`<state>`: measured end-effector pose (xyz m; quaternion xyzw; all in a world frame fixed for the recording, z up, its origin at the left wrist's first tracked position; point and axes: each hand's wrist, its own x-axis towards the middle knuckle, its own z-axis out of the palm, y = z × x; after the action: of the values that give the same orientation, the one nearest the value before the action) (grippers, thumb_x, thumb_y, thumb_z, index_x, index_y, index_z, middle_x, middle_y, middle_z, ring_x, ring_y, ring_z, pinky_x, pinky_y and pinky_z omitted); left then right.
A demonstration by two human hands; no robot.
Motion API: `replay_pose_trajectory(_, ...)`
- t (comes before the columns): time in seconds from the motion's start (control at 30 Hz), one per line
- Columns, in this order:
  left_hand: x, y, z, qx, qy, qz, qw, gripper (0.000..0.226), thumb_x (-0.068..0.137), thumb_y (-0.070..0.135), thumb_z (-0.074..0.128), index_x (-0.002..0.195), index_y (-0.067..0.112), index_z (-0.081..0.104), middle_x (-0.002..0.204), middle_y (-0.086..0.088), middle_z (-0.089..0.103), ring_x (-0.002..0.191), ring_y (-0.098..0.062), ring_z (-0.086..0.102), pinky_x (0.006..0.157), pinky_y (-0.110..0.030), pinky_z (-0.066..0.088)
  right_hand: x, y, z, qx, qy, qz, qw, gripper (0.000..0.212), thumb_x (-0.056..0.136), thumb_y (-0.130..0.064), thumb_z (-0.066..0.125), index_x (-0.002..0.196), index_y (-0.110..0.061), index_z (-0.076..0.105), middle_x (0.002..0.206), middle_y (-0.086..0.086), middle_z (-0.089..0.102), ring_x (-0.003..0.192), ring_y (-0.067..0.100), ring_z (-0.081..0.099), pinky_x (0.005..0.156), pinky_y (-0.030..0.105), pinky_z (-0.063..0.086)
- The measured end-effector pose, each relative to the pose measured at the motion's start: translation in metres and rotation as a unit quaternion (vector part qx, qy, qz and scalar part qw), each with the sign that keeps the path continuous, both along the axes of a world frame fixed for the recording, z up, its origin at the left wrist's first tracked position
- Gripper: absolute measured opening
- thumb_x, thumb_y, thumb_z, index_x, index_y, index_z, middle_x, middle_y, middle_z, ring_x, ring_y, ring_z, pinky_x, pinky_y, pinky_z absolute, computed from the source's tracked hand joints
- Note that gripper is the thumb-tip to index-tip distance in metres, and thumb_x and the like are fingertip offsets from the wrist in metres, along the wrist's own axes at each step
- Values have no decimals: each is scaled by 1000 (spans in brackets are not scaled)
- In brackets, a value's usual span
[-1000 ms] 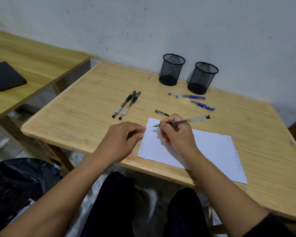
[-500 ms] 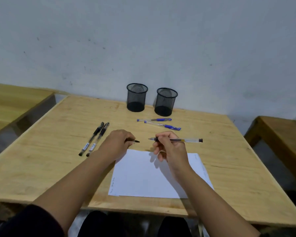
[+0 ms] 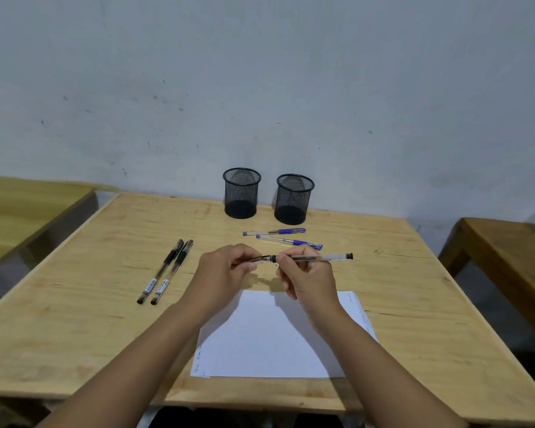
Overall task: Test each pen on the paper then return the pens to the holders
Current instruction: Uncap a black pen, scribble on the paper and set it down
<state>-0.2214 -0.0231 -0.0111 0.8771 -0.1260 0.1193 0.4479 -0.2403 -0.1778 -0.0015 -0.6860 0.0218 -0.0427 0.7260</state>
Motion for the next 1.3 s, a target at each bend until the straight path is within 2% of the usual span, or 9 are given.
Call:
replay_pose_trajectory(0.27, -19, -7, 16, -7, -31, 6, 999, 15, 87, 13, 59, 95, 21, 70, 81, 13, 66, 81, -1, 60, 69, -1, 39, -3, -8, 4, -19, -44, 45, 998, 6, 84, -13, 66, 78, -11, 65, 47, -11, 46, 46, 8, 35, 47, 18, 31)
replay_pose_trajectory(0.43, -30, -13, 19, -15, -44, 21, 999, 20, 85, 1, 57, 90, 14, 71, 69, 19, 60, 69, 19, 54, 62, 3, 36, -8, -8, 4, -36, -86, 74, 993, 6, 85, -8, 65, 80, -5, 64, 45, -14, 49, 45, 5, 36, 47, 17, 33)
replay_pose_trajectory(0.6, -41, -11, 14, -20, -32, 23, 999, 21, 86, 1, 56, 89, 15, 71, 68, 20, 60, 73, 22, 54, 63, 3, 37, -16, -6, -1, -39, -86, 100, 991, 8, 85, -8, 65, 78, -9, 64, 45, -12, 48, 45, 6, 36, 47, 17, 32)
replay_pose_trajectory(0.8, -36, 4, 26, -33, 1, 53, 998, 18, 88, 9, 57, 89, 21, 70, 68, 23, 59, 64, 13, 53, 60, 2, 35, -17, -7, 13, 26, -70, 103, 992, 8, 85, -5, 63, 82, -12, 68, 65, -6, 61, 60, 10, 53, 54, 20, 42)
replay_pose_trajectory(0.87, -32, 15, 33, -47, 3, 68, 997, 18, 88, 12, 57, 90, 26, 69, 76, 20, 63, 72, 7, 55, 63, 2, 36, -21, -8, 14, 56, -51, 108, 991, 12, 86, -6, 62, 85, -14, 72, 75, 2, 65, 67, 13, 56, 56, 21, 45)
replay_pose_trajectory(1.0, -24, 31, 44, -159, 31, 55, 985, 21, 90, 13, 54, 91, 31, 64, 84, 1, 66, 82, -13, 59, 80, -20, 47, -34, 0, 14, 21, -41, 143, 989, 18, 85, -7, 62, 95, -17, 73, 84, 2, 72, 74, 12, 61, 64, 23, 49)
replay_pose_trajectory(1.07, -23, 35, 49, -214, 43, 45, 975, 25, 90, 9, 52, 90, 31, 63, 80, 1, 63, 81, -14, 59, 80, -22, 50, -39, 7, 14, -26, -43, 161, 986, 15, 85, -9, 63, 93, -14, 74, 82, -2, 73, 73, 9, 61, 66, 19, 49)
replay_pose_trajectory(1.2, -26, 35, 52, -186, 54, 35, 981, 22, 89, 10, 55, 86, 29, 65, 69, 8, 64, 78, -13, 61, 86, -28, 52, -42, 29, 20, -48, -41, 162, 985, 13, 81, -10, 70, 91, -19, 70, 86, 3, 71, 74, 7, 63, 65, 17, 50)
replay_pose_trajectory(1.3, -29, 35, 50, -160, 64, 28, 985, 20, 89, 12, 55, 88, 29, 67, 77, 0, 65, 80, -18, 62, 91, -39, 52, -33, 43, 23, -88, -72, 90, 989, 15, 79, -10, 72, 81, -23, 65, 66, -15, 62, 63, 3, 54, 62, 20, 47)
